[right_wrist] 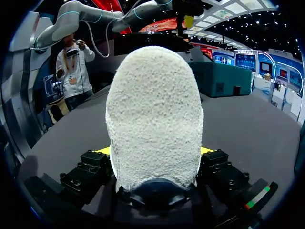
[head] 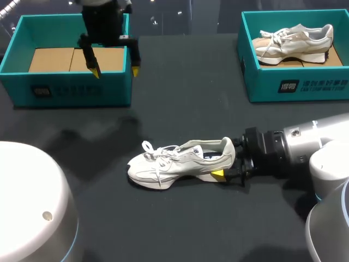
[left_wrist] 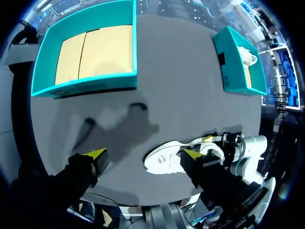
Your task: Take the shoe out of the shoebox, open the shoe tongue, remove and reinsert the insole, then place the shoe into the shoebox
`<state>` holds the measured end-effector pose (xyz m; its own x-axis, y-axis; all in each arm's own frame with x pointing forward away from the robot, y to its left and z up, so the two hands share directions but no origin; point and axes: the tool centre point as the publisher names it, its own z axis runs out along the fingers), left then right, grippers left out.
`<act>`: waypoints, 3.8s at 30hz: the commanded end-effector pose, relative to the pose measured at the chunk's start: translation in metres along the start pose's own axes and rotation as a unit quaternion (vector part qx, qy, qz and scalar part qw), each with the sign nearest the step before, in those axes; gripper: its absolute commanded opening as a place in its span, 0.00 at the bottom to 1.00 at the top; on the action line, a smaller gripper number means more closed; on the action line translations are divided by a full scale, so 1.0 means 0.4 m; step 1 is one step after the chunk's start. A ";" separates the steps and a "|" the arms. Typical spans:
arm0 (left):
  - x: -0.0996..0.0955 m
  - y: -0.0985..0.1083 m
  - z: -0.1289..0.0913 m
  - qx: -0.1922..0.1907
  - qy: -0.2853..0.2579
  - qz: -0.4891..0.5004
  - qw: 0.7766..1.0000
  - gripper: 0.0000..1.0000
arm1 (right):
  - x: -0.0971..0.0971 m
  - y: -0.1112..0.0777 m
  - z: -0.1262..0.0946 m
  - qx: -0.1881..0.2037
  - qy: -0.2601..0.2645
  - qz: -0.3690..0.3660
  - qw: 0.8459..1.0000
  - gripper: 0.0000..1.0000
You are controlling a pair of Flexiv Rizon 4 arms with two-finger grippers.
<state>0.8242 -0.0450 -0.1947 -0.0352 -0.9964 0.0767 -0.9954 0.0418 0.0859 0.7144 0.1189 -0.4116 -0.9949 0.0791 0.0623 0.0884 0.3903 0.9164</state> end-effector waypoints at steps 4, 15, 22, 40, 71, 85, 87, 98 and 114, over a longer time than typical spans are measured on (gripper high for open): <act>0.118 0.058 0.058 -0.003 -0.020 0.016 1.000 1.00 | 0.000 -0.001 -0.001 0.001 -0.001 0.000 1.000 0.00; 0.248 0.117 0.133 -0.034 -0.013 0.040 0.999 1.00 | 0.000 -0.001 -0.001 0.001 -0.001 0.000 1.000 0.00; 0.248 0.117 0.133 -0.034 -0.013 0.040 0.999 1.00 | 0.000 -0.001 -0.001 0.001 -0.001 0.000 1.000 0.00; 0.330 0.242 0.183 0.004 -0.024 -0.042 0.999 1.00 | 0.000 -0.001 -0.001 0.001 -0.001 0.000 1.000 0.00; 0.447 0.263 0.397 -0.049 -0.137 -0.075 0.987 1.00 | 0.000 -0.001 -0.001 0.001 -0.001 0.000 1.000 0.00; 0.430 0.262 0.445 -0.064 -0.194 -0.091 0.975 1.00 | 0.000 -0.001 -0.001 0.001 -0.001 0.000 1.000 0.00; 0.424 0.263 0.444 -0.063 -0.201 -0.090 0.973 1.00 | 0.000 -0.001 -0.001 0.001 -0.001 0.000 1.000 0.00; 0.376 0.271 0.422 -0.061 -0.229 -0.098 0.967 0.76 | 0.000 -0.001 -0.001 0.001 -0.001 0.000 1.000 0.00; 0.343 0.291 0.354 -0.051 -0.179 -0.092 0.978 0.00 | 0.000 -0.001 -0.001 0.001 -0.001 0.000 1.000 0.00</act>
<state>0.6949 -0.2021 -0.3230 0.0840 -0.9324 -0.3515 -0.9728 -0.1531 0.1737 0.7145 0.1190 -0.4114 -0.9950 0.0788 0.0621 0.0881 0.3898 0.9167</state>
